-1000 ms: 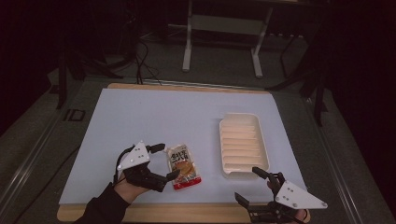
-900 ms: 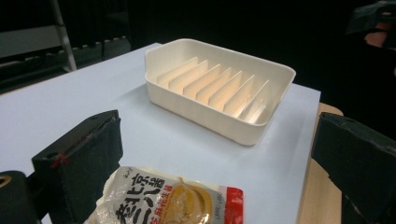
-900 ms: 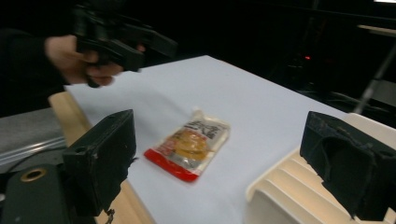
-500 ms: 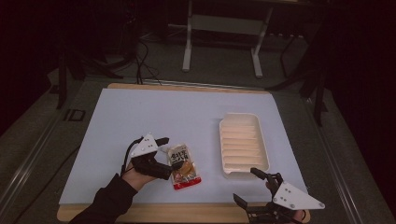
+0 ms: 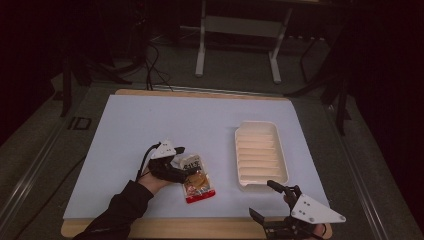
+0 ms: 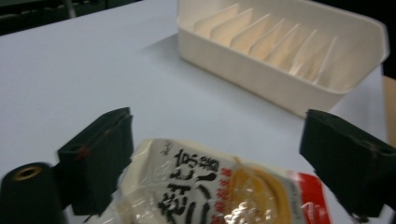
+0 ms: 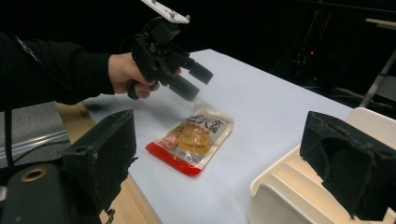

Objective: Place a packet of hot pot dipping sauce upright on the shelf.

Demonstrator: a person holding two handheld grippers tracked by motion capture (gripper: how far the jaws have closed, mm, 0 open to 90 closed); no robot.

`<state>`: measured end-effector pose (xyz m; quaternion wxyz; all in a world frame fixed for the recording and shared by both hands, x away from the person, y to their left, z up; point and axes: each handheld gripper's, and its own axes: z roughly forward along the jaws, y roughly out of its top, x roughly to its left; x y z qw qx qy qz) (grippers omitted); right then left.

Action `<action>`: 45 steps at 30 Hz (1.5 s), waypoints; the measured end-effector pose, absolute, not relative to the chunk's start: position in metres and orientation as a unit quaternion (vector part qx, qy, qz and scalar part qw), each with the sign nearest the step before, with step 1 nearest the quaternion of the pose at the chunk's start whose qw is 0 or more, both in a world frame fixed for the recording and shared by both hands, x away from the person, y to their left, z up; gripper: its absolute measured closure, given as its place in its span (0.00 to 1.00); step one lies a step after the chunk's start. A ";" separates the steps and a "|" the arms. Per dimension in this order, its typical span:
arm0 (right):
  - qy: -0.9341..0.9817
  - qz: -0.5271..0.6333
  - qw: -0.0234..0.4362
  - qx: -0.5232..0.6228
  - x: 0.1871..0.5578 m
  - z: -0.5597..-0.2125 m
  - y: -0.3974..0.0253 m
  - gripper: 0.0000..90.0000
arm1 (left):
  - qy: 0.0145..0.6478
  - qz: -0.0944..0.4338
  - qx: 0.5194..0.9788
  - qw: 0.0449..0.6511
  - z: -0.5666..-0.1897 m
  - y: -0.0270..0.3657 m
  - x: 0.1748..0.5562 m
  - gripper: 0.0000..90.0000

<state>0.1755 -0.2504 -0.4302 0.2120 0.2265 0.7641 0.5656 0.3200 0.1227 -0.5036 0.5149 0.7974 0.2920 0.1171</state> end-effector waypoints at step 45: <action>0.772 0.558 0.193 0.234 0.179 -0.436 -0.250 0.12 | 0.313 0.054 0.857 0.405 -0.541 0.111 0.361 0.36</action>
